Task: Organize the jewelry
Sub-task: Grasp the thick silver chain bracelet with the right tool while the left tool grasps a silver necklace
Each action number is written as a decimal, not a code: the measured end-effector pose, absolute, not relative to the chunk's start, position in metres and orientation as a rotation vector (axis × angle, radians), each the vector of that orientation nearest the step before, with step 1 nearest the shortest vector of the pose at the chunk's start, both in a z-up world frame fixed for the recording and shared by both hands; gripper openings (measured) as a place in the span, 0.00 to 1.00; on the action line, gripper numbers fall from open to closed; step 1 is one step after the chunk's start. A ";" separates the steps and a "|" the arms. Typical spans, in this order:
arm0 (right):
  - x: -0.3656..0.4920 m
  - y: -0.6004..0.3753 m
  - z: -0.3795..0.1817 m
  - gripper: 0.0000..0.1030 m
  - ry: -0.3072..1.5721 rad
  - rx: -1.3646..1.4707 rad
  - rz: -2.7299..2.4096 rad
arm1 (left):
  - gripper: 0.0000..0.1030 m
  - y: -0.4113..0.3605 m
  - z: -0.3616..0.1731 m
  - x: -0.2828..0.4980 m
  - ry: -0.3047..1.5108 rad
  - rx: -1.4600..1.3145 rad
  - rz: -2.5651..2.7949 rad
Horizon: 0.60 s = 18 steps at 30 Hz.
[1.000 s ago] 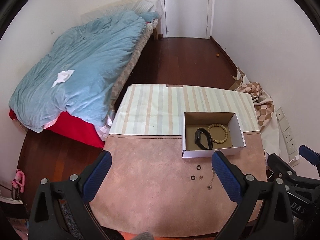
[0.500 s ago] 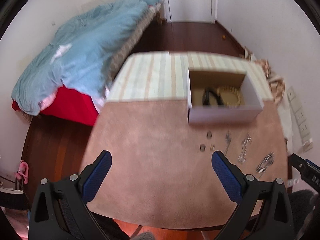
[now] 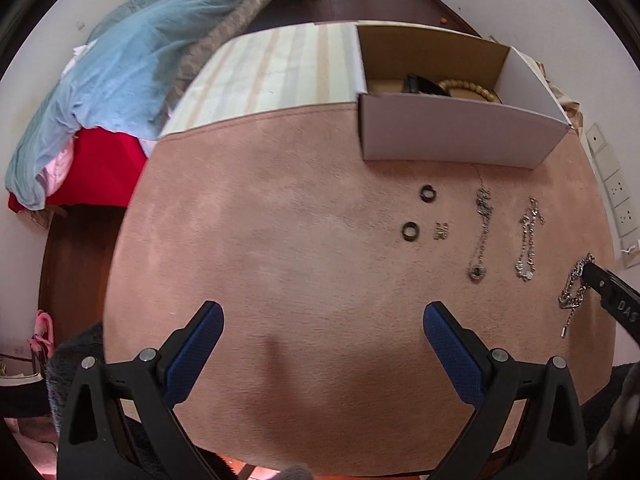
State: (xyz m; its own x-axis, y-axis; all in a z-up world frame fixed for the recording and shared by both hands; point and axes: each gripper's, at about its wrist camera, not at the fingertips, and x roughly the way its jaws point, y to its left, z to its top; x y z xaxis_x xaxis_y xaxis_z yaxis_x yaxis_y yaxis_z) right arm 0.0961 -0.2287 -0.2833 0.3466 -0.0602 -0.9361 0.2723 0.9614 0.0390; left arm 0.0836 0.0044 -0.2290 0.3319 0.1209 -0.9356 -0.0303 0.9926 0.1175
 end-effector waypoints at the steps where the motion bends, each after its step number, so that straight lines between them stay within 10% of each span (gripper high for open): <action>1: 0.096 -0.228 -0.283 0.14 1.195 0.205 -0.204 | 0.99 0.000 -0.231 0.084 1.233 0.078 0.080; 10: 0.083 -0.255 -0.275 0.11 1.171 0.292 -0.230 | 0.94 -0.046 -0.242 0.092 1.233 0.069 -0.058; 18: 0.079 -0.265 -0.273 0.11 1.171 0.316 -0.241 | 0.44 -0.072 -0.253 0.106 1.223 0.122 -0.105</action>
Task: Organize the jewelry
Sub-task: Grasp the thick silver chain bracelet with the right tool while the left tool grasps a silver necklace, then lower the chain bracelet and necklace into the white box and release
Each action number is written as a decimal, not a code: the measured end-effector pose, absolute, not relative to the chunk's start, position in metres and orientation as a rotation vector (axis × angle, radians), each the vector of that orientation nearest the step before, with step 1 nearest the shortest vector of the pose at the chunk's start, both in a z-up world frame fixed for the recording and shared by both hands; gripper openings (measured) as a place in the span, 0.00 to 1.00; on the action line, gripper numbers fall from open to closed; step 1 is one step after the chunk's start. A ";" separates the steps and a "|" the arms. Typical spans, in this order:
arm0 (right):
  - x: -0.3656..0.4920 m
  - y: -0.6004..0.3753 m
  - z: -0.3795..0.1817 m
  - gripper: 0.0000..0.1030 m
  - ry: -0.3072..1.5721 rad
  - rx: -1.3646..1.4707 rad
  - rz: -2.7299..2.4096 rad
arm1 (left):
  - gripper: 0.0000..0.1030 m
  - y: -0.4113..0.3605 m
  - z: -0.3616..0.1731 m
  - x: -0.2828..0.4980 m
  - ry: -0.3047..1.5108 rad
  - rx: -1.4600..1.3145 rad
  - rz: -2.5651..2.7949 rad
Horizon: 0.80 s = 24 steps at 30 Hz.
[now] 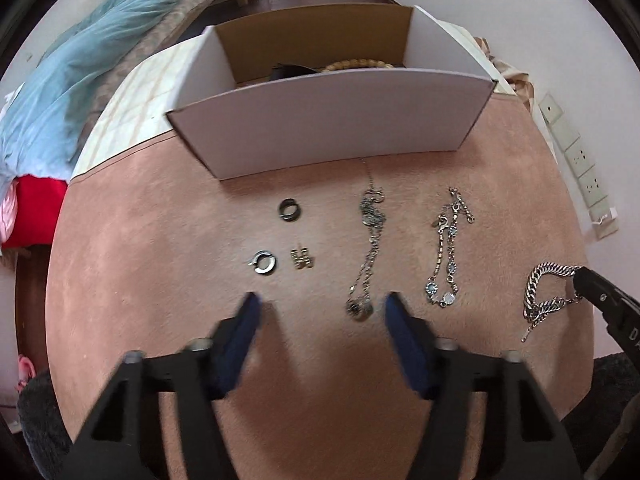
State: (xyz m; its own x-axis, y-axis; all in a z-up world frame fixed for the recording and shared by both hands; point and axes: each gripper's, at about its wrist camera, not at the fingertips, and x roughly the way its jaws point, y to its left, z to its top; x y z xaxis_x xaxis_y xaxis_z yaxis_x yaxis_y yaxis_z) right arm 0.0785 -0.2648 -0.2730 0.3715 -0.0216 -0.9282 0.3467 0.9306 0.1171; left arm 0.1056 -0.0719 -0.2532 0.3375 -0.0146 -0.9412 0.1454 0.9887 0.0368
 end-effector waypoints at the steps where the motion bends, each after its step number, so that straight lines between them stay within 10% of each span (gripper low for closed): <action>1: 0.078 -0.265 -0.273 0.11 1.172 0.319 -0.241 | 0.39 -0.074 -0.253 0.106 1.213 0.120 -0.112; 5: 0.080 -0.261 -0.271 0.11 1.170 0.315 -0.234 | 0.09 -0.080 -0.252 0.104 1.203 0.130 -0.146; 24: 0.094 -0.231 -0.161 0.11 1.021 0.360 0.010 | 0.09 -0.041 -0.143 0.101 1.081 -0.031 -0.266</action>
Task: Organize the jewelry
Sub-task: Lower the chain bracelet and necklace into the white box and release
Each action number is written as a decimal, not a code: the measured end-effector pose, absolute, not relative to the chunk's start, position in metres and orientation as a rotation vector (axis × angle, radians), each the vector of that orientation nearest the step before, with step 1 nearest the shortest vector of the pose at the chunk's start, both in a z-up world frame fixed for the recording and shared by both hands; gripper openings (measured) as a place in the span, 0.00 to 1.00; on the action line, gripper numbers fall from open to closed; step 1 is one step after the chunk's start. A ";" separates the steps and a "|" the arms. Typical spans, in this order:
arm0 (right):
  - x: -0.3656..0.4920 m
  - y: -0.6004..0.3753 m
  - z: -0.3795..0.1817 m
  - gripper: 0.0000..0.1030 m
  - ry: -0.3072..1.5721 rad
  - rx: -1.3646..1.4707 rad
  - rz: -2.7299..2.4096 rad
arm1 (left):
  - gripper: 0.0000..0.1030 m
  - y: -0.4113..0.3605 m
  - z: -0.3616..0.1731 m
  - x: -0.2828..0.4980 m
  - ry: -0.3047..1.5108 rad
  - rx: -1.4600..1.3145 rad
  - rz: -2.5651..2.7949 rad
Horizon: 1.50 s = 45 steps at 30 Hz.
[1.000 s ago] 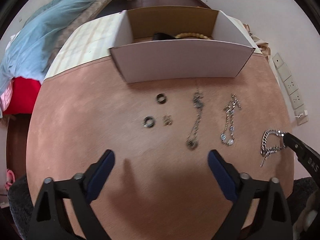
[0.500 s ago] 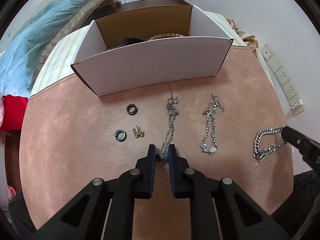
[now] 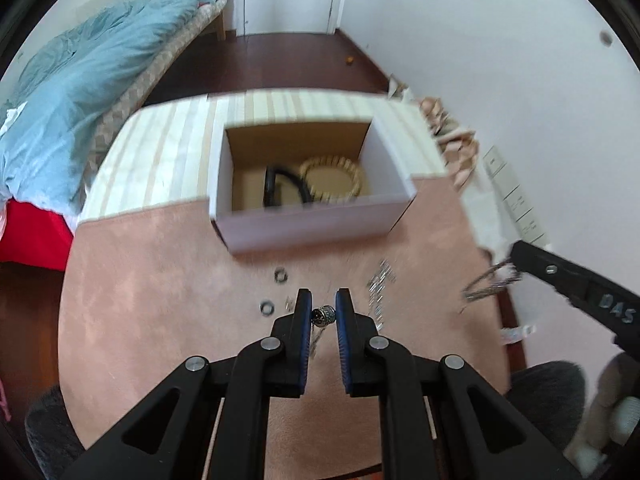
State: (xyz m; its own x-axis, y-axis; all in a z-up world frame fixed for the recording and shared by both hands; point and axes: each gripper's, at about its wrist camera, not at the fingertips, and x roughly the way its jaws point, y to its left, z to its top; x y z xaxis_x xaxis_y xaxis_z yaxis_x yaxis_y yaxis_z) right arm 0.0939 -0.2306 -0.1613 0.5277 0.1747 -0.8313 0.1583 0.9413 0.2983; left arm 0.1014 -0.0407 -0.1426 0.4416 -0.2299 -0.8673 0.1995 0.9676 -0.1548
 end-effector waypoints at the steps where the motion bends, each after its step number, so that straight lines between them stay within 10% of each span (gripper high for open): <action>1: 0.098 -0.228 -0.152 0.11 1.007 0.361 0.029 | 0.09 -0.037 -0.131 0.105 1.069 -0.046 -0.281; 12: 0.184 -0.197 -0.101 0.11 0.966 0.312 0.157 | 0.09 -0.013 -0.062 0.171 0.980 -0.054 -0.315; 28: 0.295 -0.152 -0.173 0.11 1.164 0.189 0.169 | 0.12 0.013 -0.146 0.273 1.194 -0.065 -0.181; 31: 0.303 -0.145 -0.186 0.11 1.201 0.202 0.189 | 0.30 0.017 -0.151 0.275 1.197 -0.062 -0.150; 33: 0.309 -0.141 -0.196 0.11 1.244 0.196 0.208 | 0.67 0.021 -0.149 0.274 1.182 -0.054 -0.117; 45: 0.286 -0.153 -0.199 0.54 1.269 0.083 0.101 | 0.96 0.035 -0.139 0.252 1.096 0.028 0.025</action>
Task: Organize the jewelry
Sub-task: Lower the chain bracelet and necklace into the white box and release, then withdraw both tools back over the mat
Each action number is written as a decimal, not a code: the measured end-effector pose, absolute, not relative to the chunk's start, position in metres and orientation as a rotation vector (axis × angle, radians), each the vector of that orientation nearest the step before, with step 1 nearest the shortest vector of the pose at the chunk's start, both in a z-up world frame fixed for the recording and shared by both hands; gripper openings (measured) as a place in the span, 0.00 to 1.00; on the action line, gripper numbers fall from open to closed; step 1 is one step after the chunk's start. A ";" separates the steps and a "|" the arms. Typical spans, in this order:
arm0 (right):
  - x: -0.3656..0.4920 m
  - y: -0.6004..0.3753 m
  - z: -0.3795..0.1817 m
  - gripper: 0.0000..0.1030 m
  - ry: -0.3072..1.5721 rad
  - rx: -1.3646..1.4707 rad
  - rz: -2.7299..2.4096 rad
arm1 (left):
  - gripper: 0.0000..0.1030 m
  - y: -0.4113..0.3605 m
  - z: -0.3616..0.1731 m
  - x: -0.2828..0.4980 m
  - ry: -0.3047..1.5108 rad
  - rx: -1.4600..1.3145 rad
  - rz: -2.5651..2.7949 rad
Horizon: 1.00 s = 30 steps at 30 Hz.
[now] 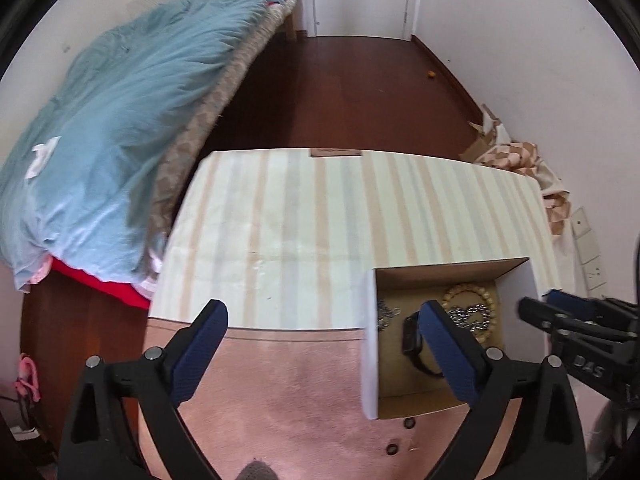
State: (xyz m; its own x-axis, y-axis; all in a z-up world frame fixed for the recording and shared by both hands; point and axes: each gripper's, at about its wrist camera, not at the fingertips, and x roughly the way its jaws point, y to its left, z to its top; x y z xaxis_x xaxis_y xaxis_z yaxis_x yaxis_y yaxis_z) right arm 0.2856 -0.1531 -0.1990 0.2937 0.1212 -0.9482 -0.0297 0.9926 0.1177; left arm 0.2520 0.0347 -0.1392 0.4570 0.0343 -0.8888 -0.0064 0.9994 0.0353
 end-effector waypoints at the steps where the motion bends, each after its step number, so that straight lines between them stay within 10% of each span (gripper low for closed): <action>1: 0.280 -0.154 -0.196 0.61 1.255 0.062 0.085 | 0.96 0.035 -0.139 0.249 1.090 0.030 0.035; 4: 0.266 -0.151 -0.192 0.93 1.237 0.011 0.049 | 0.99 0.035 -0.140 0.239 1.070 0.033 0.045; 30: 0.185 -0.152 -0.148 0.94 1.102 -0.026 -0.021 | 0.99 0.022 -0.111 0.165 1.020 0.053 0.077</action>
